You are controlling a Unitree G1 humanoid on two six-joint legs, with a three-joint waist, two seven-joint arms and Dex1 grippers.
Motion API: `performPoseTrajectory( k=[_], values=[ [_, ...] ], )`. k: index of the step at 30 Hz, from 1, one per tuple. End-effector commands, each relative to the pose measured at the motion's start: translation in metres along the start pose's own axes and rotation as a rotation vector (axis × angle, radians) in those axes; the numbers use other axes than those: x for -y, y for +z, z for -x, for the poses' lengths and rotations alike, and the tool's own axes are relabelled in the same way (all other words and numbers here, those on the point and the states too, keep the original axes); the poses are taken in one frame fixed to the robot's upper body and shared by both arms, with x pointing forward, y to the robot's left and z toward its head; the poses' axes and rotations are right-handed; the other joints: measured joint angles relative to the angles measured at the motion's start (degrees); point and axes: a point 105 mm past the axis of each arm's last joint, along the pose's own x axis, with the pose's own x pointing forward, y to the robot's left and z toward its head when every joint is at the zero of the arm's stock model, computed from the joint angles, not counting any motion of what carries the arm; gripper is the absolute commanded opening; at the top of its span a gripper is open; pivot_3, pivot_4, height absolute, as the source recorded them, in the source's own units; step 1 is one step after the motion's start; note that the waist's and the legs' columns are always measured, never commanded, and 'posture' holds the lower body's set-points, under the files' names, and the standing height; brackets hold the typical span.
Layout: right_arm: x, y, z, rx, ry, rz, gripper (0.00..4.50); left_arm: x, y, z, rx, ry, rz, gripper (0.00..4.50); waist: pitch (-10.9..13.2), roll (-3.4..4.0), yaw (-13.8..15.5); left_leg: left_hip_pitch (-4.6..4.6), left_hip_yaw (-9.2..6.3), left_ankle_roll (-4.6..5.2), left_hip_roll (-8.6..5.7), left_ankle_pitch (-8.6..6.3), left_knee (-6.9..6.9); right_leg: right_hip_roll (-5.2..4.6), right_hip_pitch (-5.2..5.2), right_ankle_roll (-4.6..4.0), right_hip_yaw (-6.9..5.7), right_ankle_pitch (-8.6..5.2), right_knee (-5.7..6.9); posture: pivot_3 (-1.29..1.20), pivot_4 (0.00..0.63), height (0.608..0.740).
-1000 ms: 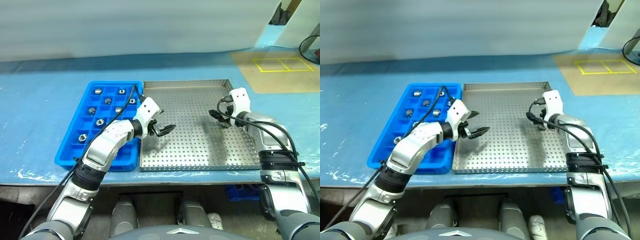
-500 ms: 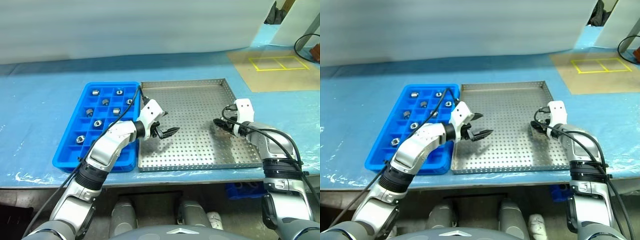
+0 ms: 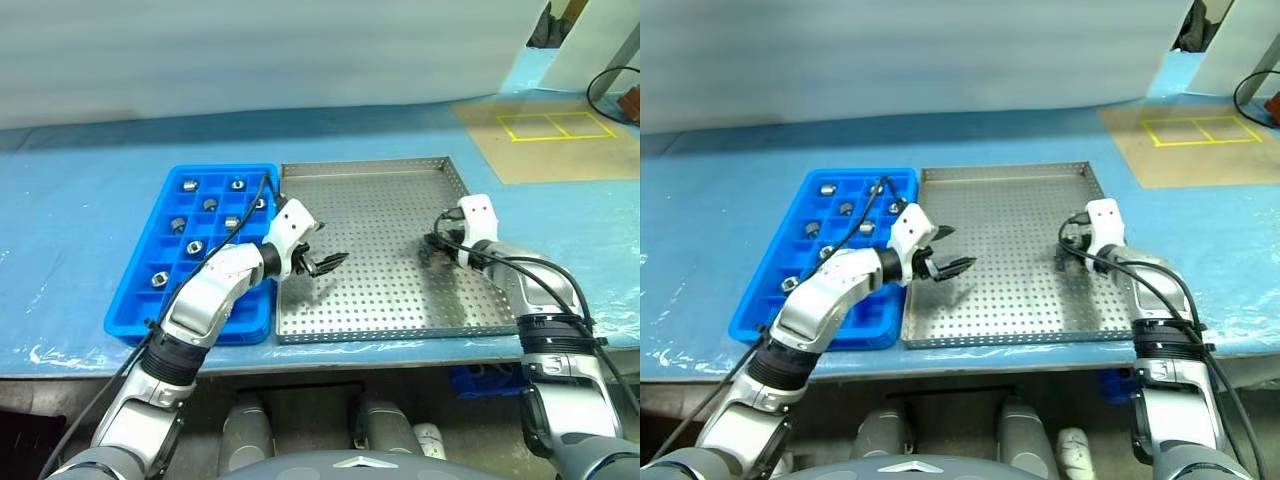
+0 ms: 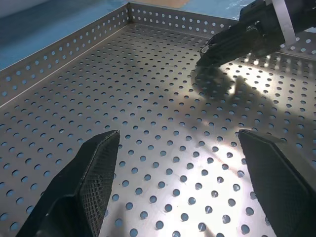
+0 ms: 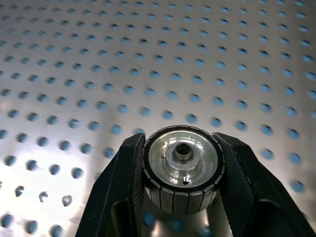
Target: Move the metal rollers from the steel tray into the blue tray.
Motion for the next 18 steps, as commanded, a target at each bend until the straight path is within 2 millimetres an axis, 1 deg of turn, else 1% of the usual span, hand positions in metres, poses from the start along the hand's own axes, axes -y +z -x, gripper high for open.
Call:
performPoseTrajectory(
  k=[1, 4, 7, 9, 13, 15, 18],
  values=[
    [-0.048, 0.040, -0.008, 0.125, 0.176, 0.071, 1.64, -0.005, 0.012, 0.019, 0.033, 0.075, -0.018, 4.07, 0.0, 0.00, 0.0, -0.01, 0.00, 0.00, 0.01, 0.00, 0.00, 0.00, -0.02, 0.00, -0.01, 0.00, 0.00, -0.09, 0.150, 0.740],
    [-0.078, 0.051, -0.014, 0.152, 0.278, 0.101, 1.64, -0.001, 0.009, 0.030, 0.026, 0.113, 0.014, 4.07, 0.0, 0.02, 0.6, -0.07, -0.02, 0.01, 0.02, 0.00, 0.00, -0.03, -0.03, -0.01, -0.08, 0.00, -0.02, -0.05, 0.150, 0.740],
    [-0.118, 0.068, -0.016, 0.208, 0.429, 0.127, 1.64, 0.006, 0.003, 0.040, 0.007, 0.145, 0.040, 4.07, 0.0, 0.01, 1.7, -0.14, -0.04, 0.03, 0.01, -0.02, 0.00, -0.06, -0.02, -0.01, -0.13, 0.00, -0.06, 0.03, 0.150, 0.740],
    [-0.142, 0.077, -0.014, 0.233, 0.520, 0.157, 1.64, 0.007, 0.001, 0.047, 0.001, 0.177, 0.051, 4.07, 0.0, 0.01, 2.2, -0.15, -0.05, 0.03, 0.02, -0.02, -0.01, -0.06, -0.04, -0.01, -0.15, -0.01, -0.06, 0.07, 0.150, 0.740],
    [-0.172, 0.090, -0.009, 0.261, 0.659, 0.207, 1.64, 0.005, -0.002, 0.063, -0.017, 0.253, 0.065, 4.07, 0.0, 0.00, 3.6, -0.16, -0.11, 0.08, 0.05, -0.05, -0.01, -0.06, -0.02, -0.01, -0.23, -0.01, -0.05, 0.16, 0.150, 0.740],
    [-0.189, 0.095, -0.002, 0.278, 0.748, 0.225, 1.64, 0.005, -0.006, 0.074, -0.031, 0.296, 0.075, 4.07, 0.0, 0.00, 4.1, -0.17, -0.13, 0.09, 0.05, -0.07, -0.01, -0.07, -0.02, -0.01, -0.24, -0.01, -0.06, 0.21, 0.150, 0.740],
    [-0.211, 0.096, 0.011, 0.285, 0.908, 0.223, 1.64, 0.010, -0.012, 0.088, -0.051, 0.336, 0.101, 4.07, 0.0, -0.01, 5.2, -0.20, -0.14, 0.09, 0.06, -0.07, -0.04, -0.07, -0.04, 0.00, -0.26, -0.02, -0.10, 0.26, 0.150, 0.740]
  ],
)
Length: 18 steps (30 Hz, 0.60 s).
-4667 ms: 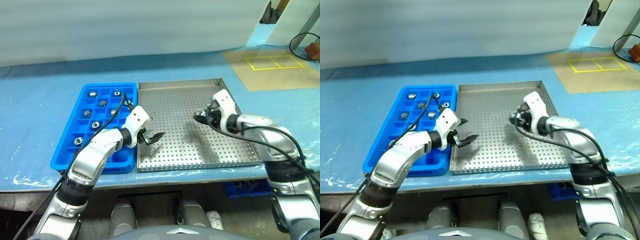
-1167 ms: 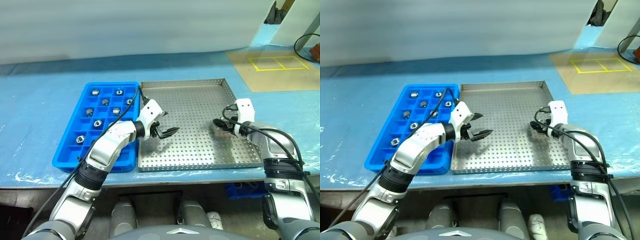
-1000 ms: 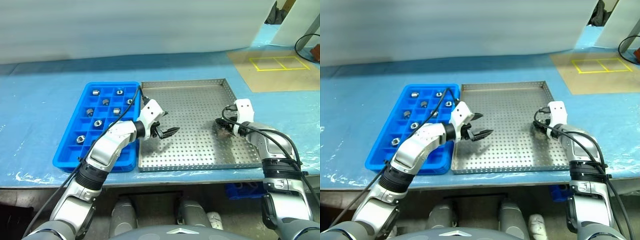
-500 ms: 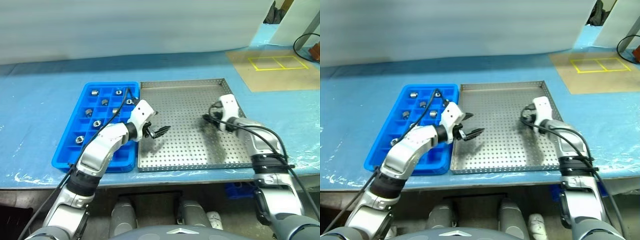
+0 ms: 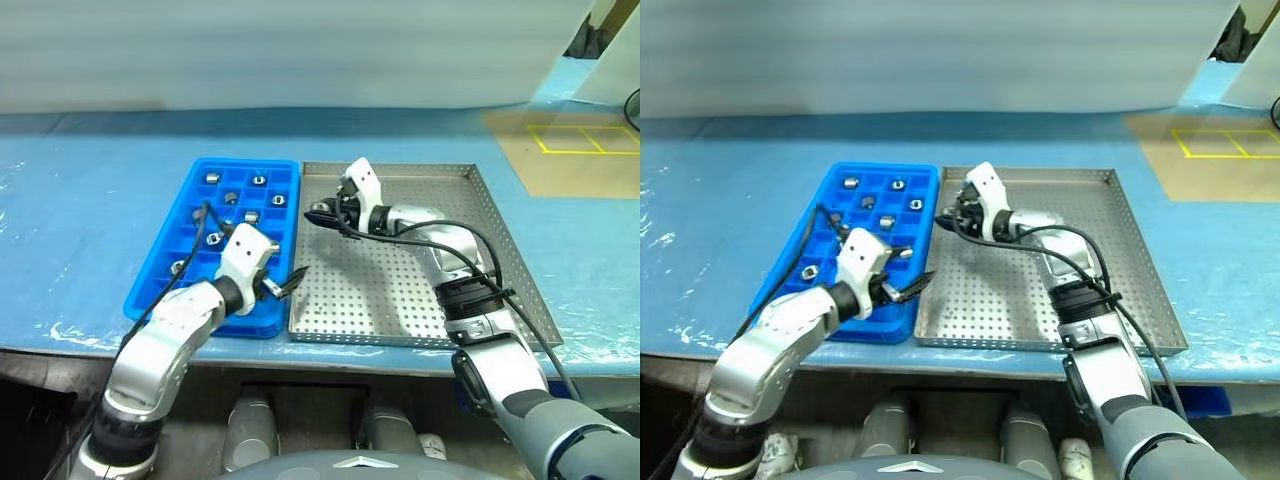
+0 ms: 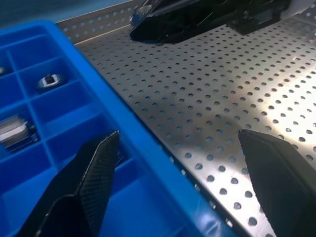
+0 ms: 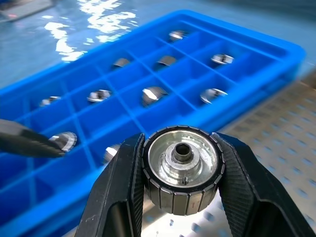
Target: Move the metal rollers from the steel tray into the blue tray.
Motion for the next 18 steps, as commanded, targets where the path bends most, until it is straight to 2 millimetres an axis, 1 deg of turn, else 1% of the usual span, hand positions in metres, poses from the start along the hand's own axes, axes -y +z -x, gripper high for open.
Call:
performPoseTrajectory(
  k=[1, 4, 6, 10, 13, 18],
  values=[
    [-0.037, 0.028, -0.006, 0.089, 0.223, 0.028, 1.64, 0.001, 0.007, 0.018, 0.030, 0.049, -0.003, 4.07, 0.0, 0.00, 0.4, -0.03, -0.02, 0.06, 0.00, -0.04, -0.01, 0.00, -0.01, 0.00, -0.02, 0.00, -0.01, 0.28, 0.150, 0.740],
    [-0.058, 0.020, -0.011, 0.042, 0.344, 0.049, 1.64, 0.003, 0.004, 0.031, 0.026, 0.088, 0.020, 4.07, 0.0, -0.02, 1.1, -0.04, -0.06, 0.08, 0.01, -0.05, -0.03, 0.00, -0.02, 0.01, -0.05, -0.01, -0.02, 0.32, 0.150, 0.740],
    [-0.063, 0.013, -0.013, 0.006, 0.377, 0.063, 1.64, 0.004, 0.003, 0.035, 0.027, 0.100, 0.031, 4.07, 0.0, -0.03, 1.9, -0.04, -0.07, 0.08, 0.01, -0.06, -0.04, 0.00, -0.03, 0.01, -0.05, -0.01, -0.01, 0.35, 0.150, 0.740],
    [-0.068, -0.007, -0.018, -0.101, 0.403, 0.103, 1.64, 0.009, -0.002, 0.045, 0.009, 0.108, 0.047, 4.07, 0.0, -0.03, 3.3, -0.01, -0.10, 0.07, 0.02, -0.05, -0.06, 0.00, -0.01, 0.03, -0.05, -0.02, 0.00, 0.38, 0.150, 0.740],
    [-0.071, -0.019, -0.018, -0.155, 0.415, 0.127, 1.64, 0.011, -0.003, 0.050, 0.001, 0.102, 0.055, 4.07, 0.0, -0.04, 4.2, -0.05, -0.12, 0.07, 0.01, -0.05, -0.07, -0.01, -0.03, 0.08, -0.06, -0.05, 0.00, 0.38, 0.150, 0.740],
    [-0.073, -0.040, -0.016, -0.248, 0.425, 0.143, 1.64, 0.014, -0.006, 0.054, -0.024, 0.081, 0.062, 4.07, 0.0, -0.03, 5.1, -0.06, -0.12, 0.06, 0.00, -0.06, -0.09, -0.01, -0.05, 0.36, -0.04, -0.22, -0.02, 0.38, 0.150, 0.740]
  ],
)
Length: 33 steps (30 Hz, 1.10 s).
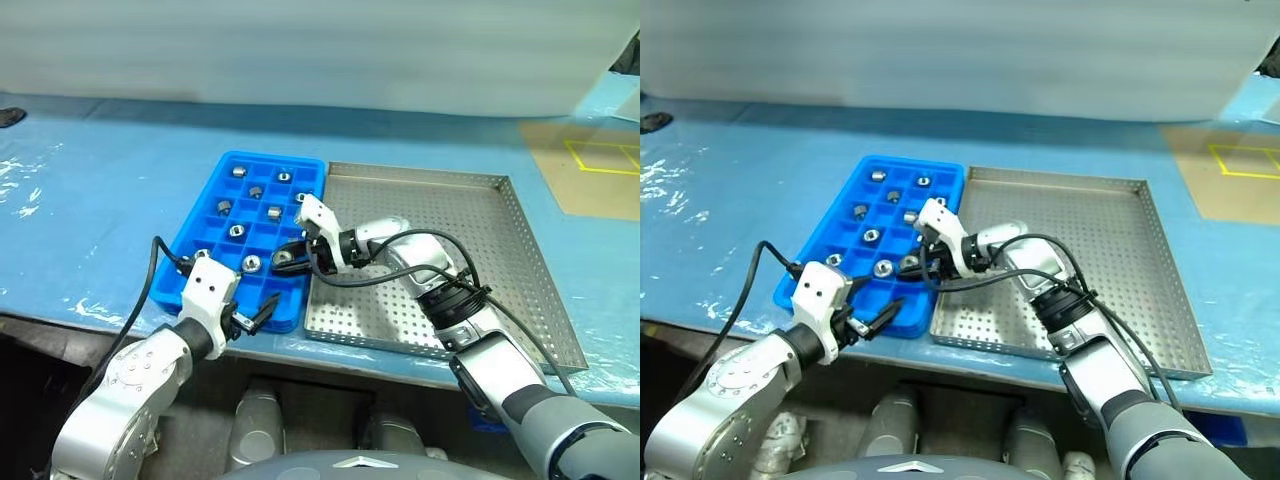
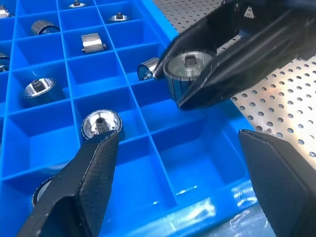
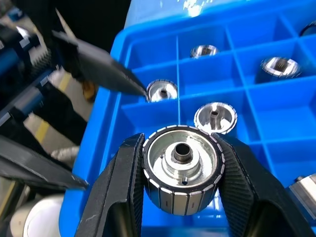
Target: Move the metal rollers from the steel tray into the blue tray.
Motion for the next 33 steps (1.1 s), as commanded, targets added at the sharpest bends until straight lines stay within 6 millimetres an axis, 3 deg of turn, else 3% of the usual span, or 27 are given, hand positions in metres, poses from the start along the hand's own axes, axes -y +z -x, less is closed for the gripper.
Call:
performPoseTrajectory(
  k=[1, 7, 20, 33],
  values=[
    [-0.007, -0.004, -0.001, -0.024, 0.034, 0.023, 1.64, 0.003, 0.011, 0.006, 0.031, -0.018, -0.030, 4.07, 0.0, 0.00, 0.1, 0.00, 0.00, 0.00, 0.00, 0.00, -0.01, 0.00, -0.01, 0.00, 0.00, 0.00, 0.00, 0.38, 0.150, 0.740],
    [-0.011, -0.018, 0.001, -0.090, 0.048, 0.018, 1.64, 0.011, 0.012, 0.006, 0.020, -0.093, -0.026, 4.07, 0.0, 0.00, 0.5, 0.02, 0.00, 0.00, -0.02, 0.00, -0.02, 0.00, -0.01, 0.08, 0.04, -0.05, 0.00, 0.37, 0.150, 0.740],
    [-0.020, -0.006, -0.013, -0.066, 0.067, 0.039, 1.64, 0.010, 0.011, 0.009, 0.004, -0.116, -0.036, 4.07, 0.0, 0.00, 0.4, 0.02, 0.00, -0.01, -0.02, 0.00, -0.06, 0.01, -0.03, 0.11, 0.05, -0.06, 0.00, 0.37, 0.150, 0.740],
    [-0.021, -0.018, -0.019, -0.122, 0.062, 0.040, 1.64, 0.012, 0.006, 0.009, -0.008, -0.116, -0.035, 4.07, 0.0, 0.00, 0.8, 0.16, 0.00, -0.13, -0.10, 0.07, -0.64, 0.00, -0.05, 0.16, 0.10, -0.10, -0.22, 0.37, 0.150, 0.740]
  ],
)
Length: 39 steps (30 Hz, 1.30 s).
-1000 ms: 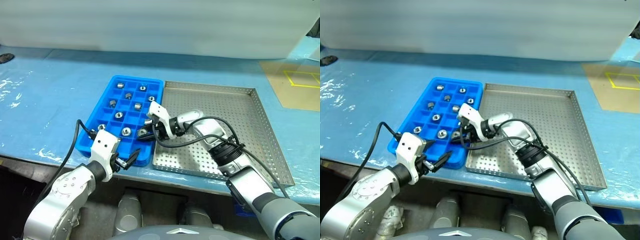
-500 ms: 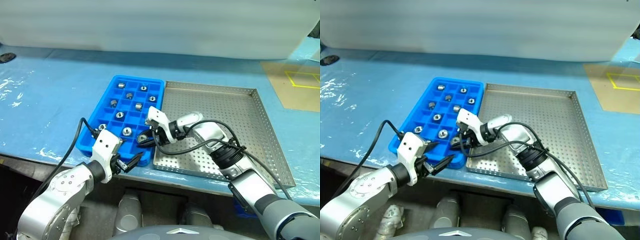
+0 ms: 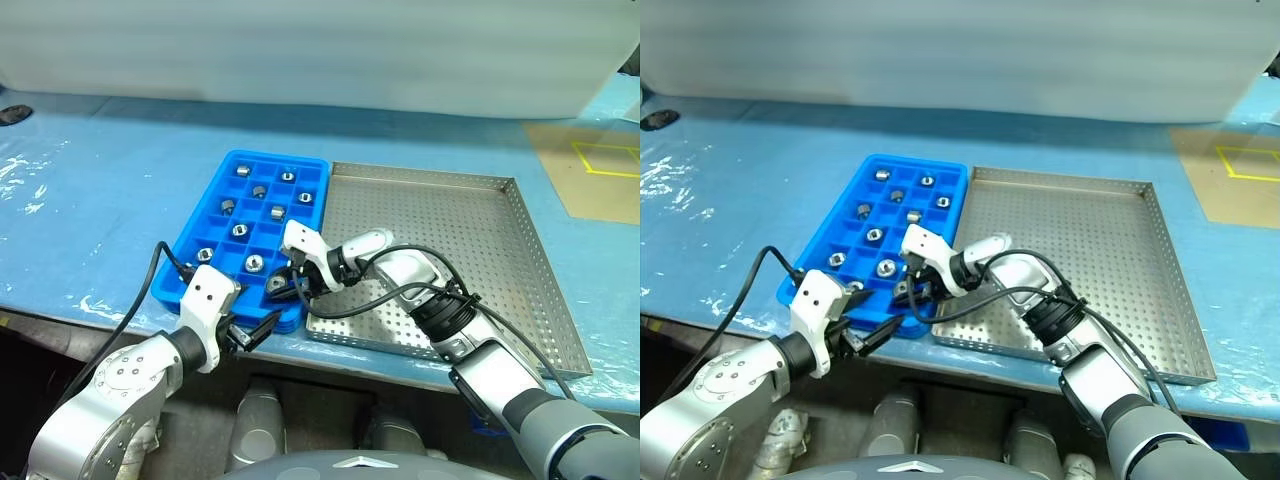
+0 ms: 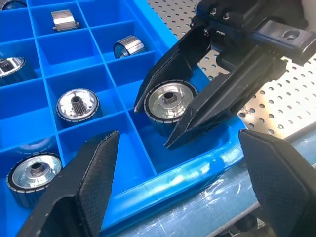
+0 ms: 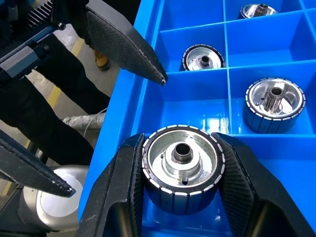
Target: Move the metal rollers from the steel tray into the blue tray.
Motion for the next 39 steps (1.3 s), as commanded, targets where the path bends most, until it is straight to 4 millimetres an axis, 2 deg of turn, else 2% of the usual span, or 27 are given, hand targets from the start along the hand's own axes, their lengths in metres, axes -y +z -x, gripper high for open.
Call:
performPoseTrajectory(
  k=[1, 2, 8, 9, 14, 20, 30, 32, 35, 37, 39],
  values=[
    [-0.001, -0.005, -0.001, -0.022, -0.001, -0.004, 1.64, 0.006, 0.010, 0.001, 0.041, -0.016, -0.037, 4.07, 0.0, 0.00, 0.2, 0.02, 0.00, -0.05, -0.01, 0.03, -0.10, 0.00, 0.00, 0.00, 0.01, 0.00, -0.04, 0.37, 0.150, 0.740],
    [-0.001, -0.005, -0.001, -0.021, -0.001, -0.006, 2.38, 0.006, 0.010, 0.000, 0.043, -0.016, -0.037, 4.07, 0.0, 0.00, 0.3, 0.04, 0.00, -0.10, -0.01, 0.06, -0.17, 0.01, 0.00, 0.00, 0.01, -0.01, -0.05, 0.37, 0.150, 0.740],
    [0.000, 0.003, 0.004, 0.049, -0.001, -0.001, 4.34, -0.006, 0.018, -0.008, 0.090, 0.034, -0.047, 4.07, 0.0, 0.01, 0.7, 0.06, 0.01, -0.16, -0.01, 0.10, -0.29, 0.02, -0.01, 0.01, 0.02, -0.08, -0.06, 0.34, 0.150, 0.740],
    [0.000, 0.007, 0.007, 0.082, -0.001, 0.001, 4.43, -0.009, 0.020, -0.009, 0.100, 0.044, -0.044, 4.07, 0.0, 0.00, 0.7, 0.06, 0.01, -0.16, -0.01, 0.10, -0.30, -0.01, 0.01, 0.03, 0.03, -0.09, -0.08, 0.33, 0.150, 0.740],
    [0.013, 0.024, 0.033, 0.242, -0.086, -0.028, 4.43, -0.016, 0.037, -0.023, 0.163, 0.029, -0.056, 4.07, 0.0, -0.01, 0.3, 0.06, 0.04, -0.24, -0.01, 0.15, -0.31, 0.03, -0.03, 0.03, 0.02, -0.08, -0.06, 0.25, 0.150, 0.740],
    [0.035, 0.015, 0.072, 0.316, -0.279, -0.087, 4.43, -0.014, 0.053, -0.045, 0.206, -0.056, -0.084, 4.07, 0.0, -0.03, -1.8, -0.08, 0.12, -0.48, -0.02, 0.30, -0.33, 0.05, -0.21, -0.31, 0.05, 0.11, -0.06, 0.13, 0.150, 0.740],
    [0.046, -0.025, 0.126, 0.343, -0.619, -0.167, 4.43, -0.013, 0.063, -0.083, 0.249, -0.220, -0.174, 4.07, 0.0, -0.05, -7.3, -0.22, 0.21, -0.48, -0.04, 0.31, -0.34, 0.10, -0.44, -0.35, 0.14, 0.13, -0.05, -0.14, 0.150, 0.740],
    [0.051, -0.033, 0.142, 0.345, -0.720, -0.168, 4.43, -0.012, 0.064, -0.088, 0.262, -0.249, -0.191, 4.07, 0.0, -0.05, -8.3, -0.16, 0.25, -0.48, -0.04, 0.31, -0.34, 0.11, -0.42, -0.35, 0.20, 0.13, -0.04, -0.17, 0.150, 0.740],
    [0.057, -0.056, 0.169, 0.286, -0.888, -0.149, 4.43, -0.012, 0.067, -0.094, 0.283, -0.291, -0.201, 4.07, 0.0, -0.05, -9.2, -0.16, 0.29, -0.48, -0.06, 0.31, -0.34, 0.11, -0.42, -0.35, 0.25, 0.13, -0.06, -0.23, 0.150, 0.740],
    [0.057, -0.067, 0.182, 0.265, -0.955, -0.150, 4.50, -0.015, 0.069, -0.097, 0.287, -0.309, -0.201, 4.42, 0.0, -0.05, -9.8, -0.16, 0.31, -0.47, -0.06, 0.30, -0.34, 0.11, -0.43, -0.35, 0.27, 0.13, -0.08, -0.26, 0.150, 0.740],
    [0.053, -0.068, 0.188, 0.288, -0.968, -0.156, 4.50, -0.018, 0.070, -0.099, 0.285, -0.318, -0.206, 4.49, 0.0, -0.05, -10.4, -0.16, 0.32, -0.45, -0.05, 0.30, -0.35, 0.13, -0.44, -0.37, 0.28, 0.13, -0.08, -0.27, 0.150, 0.740]
  ],
)
